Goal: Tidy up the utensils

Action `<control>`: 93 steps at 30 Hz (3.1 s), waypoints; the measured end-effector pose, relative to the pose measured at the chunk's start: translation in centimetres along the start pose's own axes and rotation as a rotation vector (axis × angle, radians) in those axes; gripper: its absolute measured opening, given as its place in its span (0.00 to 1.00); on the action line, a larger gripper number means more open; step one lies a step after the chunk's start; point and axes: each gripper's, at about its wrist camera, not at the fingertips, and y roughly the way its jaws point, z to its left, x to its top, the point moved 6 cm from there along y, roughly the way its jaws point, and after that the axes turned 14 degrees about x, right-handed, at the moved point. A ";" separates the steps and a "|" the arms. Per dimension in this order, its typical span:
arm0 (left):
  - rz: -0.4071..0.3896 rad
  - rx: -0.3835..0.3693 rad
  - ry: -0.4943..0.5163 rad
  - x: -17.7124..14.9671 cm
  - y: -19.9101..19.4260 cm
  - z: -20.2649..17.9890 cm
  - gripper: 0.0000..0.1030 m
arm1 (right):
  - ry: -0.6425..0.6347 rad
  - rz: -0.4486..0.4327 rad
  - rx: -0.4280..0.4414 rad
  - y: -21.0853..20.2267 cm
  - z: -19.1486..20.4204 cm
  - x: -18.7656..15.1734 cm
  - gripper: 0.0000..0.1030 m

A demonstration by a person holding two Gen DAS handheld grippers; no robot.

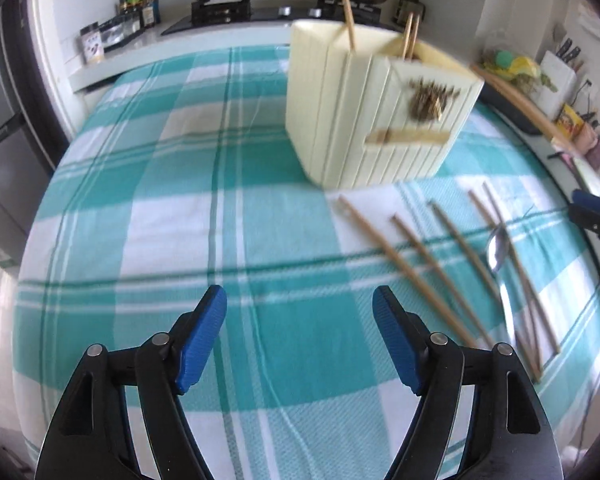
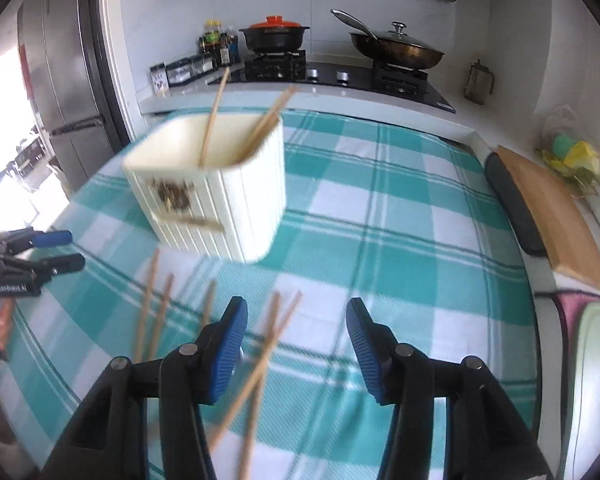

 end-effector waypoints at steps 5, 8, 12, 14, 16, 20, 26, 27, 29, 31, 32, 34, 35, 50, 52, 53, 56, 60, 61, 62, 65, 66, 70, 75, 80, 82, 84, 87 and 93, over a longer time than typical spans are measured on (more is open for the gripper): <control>-0.060 0.097 -0.018 -2.5 1.2 -0.7 0.83 | 0.088 0.051 -0.152 0.5 -3.2 -8.7 0.51; -0.042 0.096 -0.038 -2.2 1.5 -0.9 0.92 | 0.106 0.008 -0.175 0.4 -3.7 -10.4 0.51; -0.024 0.102 -0.053 -2.3 2.1 -0.6 1.00 | 0.114 -0.006 -0.200 0.5 -3.6 -10.6 0.54; -0.025 0.105 -0.052 -2.3 2.1 -0.6 1.00 | 0.132 -0.010 -0.183 0.5 -3.9 -10.5 0.54; -0.026 0.106 -0.056 -2.5 2.1 -0.5 1.00 | 0.179 -0.019 -0.135 0.7 -4.6 -10.6 0.55; -0.023 0.112 -0.070 -2.8 2.0 -0.3 1.00 | 0.228 -0.028 -0.106 0.7 -5.2 -11.0 0.68; -0.023 0.113 -0.071 -3.0 1.9 -0.2 1.00 | 0.217 -0.023 -0.123 0.9 -4.9 -11.0 0.69; -0.024 0.113 -0.071 -3.0 1.9 -0.2 1.00 | 0.217 -0.023 -0.123 0.8 -5.0 -11.0 0.69; -0.023 0.113 -0.071 -3.0 1.9 -0.2 1.00 | 0.214 -0.022 -0.127 0.8 -4.9 -11.0 0.69; -0.026 0.108 -0.074 -2.9 1.9 -0.2 1.00 | 0.215 -0.023 -0.126 0.8 -4.9 -11.0 0.69; -0.026 0.108 -0.074 -3.0 1.9 -0.2 1.00 | 0.216 -0.023 -0.125 0.8 -4.9 -11.0 0.69; -0.026 0.109 -0.074 -3.0 1.9 -0.2 1.00 | 0.216 -0.023 -0.124 0.8 -4.9 -11.0 0.69; -0.026 0.109 -0.074 -2.9 1.9 -0.2 1.00 | 0.216 -0.023 -0.124 0.8 -4.9 -11.0 0.69; -0.026 0.108 -0.076 -2.9 2.0 -0.2 1.00 | 0.218 -0.024 -0.122 0.8 -4.8 -10.9 0.69; -0.026 0.108 -0.075 -2.9 2.0 -0.2 1.00 | 0.219 -0.024 -0.121 0.8 -4.8 -10.9 0.69; -0.026 0.108 -0.075 -2.9 2.0 -0.2 1.00 | 0.218 -0.024 -0.121 0.8 -4.8 -10.9 0.69; -0.026 0.108 -0.076 -2.9 2.0 -0.2 1.00 | 0.218 -0.024 -0.121 0.8 -4.9 -10.9 0.69; -0.026 0.107 -0.076 -2.9 2.0 -0.3 1.00 | 0.219 -0.025 -0.119 0.8 -4.8 -10.9 0.70; -0.026 0.107 -0.076 -2.9 2.0 -0.2 1.00 | 0.219 -0.024 -0.120 0.8 -4.8 -10.9 0.70; -0.026 0.107 -0.076 -2.9 2.0 -0.3 1.00 | 0.219 -0.024 -0.120 0.8 -4.8 -10.9 0.70; -0.026 0.107 -0.076 -2.9 2.0 -0.2 1.00 | 0.219 -0.024 -0.119 0.8 -4.8 -10.9 0.70; -0.026 0.107 -0.076 -2.9 2.0 -0.2 1.00 | 0.218 -0.023 -0.120 0.8 -4.8 -10.9 0.71; -0.026 0.106 -0.076 -2.9 2.0 -0.3 1.00 | 0.218 -0.023 -0.119 0.9 -4.7 -10.8 0.71; -0.027 0.098 -0.081 -2.8 2.0 -0.2 1.00 | 0.218 -0.023 -0.119 0.9 -4.7 -10.8 0.71; -0.030 -0.099 -0.300 -2.8 0.4 0.5 1.00 | 0.217 -0.022 -0.119 0.8 -4.7 -10.8 0.71; -0.011 -0.172 -0.375 -2.3 -0.1 -0.2 1.00 | 0.218 -0.023 -0.119 0.9 -4.7 -10.8 0.71; 0.032 -0.212 -0.357 -1.5 0.1 -2.3 1.00 | 0.217 -0.022 -0.119 0.8 -4.7 -10.8 0.71; 0.025 -0.133 -0.262 -0.7 0.2 -5.7 0.99 | 0.219 -0.023 -0.118 0.9 -4.7 -10.8 0.72; -0.006 0.069 -0.169 -0.7 1.4 -8.3 0.99 | 0.219 -0.023 -0.118 0.9 -4.7 -10.8 0.72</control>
